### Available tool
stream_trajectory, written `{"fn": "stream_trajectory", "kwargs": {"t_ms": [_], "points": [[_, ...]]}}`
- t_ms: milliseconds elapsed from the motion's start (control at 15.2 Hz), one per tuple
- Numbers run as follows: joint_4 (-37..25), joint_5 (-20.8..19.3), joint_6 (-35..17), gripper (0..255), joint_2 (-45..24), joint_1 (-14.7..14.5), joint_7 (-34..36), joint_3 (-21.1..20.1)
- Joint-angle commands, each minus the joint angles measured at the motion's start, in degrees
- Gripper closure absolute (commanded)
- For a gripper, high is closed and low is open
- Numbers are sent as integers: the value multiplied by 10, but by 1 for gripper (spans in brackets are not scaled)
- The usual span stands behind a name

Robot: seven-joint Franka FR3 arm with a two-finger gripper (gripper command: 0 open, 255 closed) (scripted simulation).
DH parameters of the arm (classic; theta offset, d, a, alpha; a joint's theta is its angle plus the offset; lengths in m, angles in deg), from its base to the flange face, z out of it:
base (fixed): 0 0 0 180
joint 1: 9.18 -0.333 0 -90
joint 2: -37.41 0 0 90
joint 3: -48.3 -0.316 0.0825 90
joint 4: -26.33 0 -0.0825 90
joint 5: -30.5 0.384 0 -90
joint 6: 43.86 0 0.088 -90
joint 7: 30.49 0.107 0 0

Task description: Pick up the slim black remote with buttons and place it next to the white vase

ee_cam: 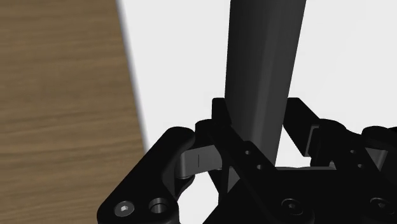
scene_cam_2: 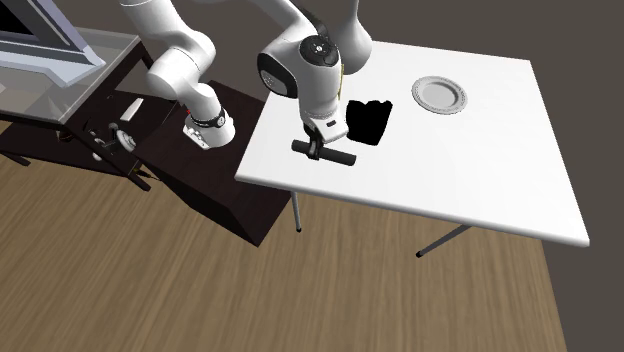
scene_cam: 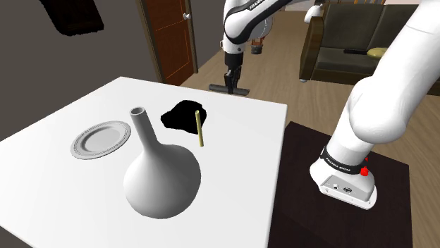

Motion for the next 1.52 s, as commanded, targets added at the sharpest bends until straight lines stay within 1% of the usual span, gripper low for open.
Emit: {"fn": "stream_trajectory", "kwargs": {"t_ms": [0, 726, 1452], "points": [[-8, -3, 17, 255, 9, 0, 4, -1], [-62, -11, 102, 255, 41, 1, 15, -4], [-131, -15, 187, 255, 58, 0, 23, -6]]}}
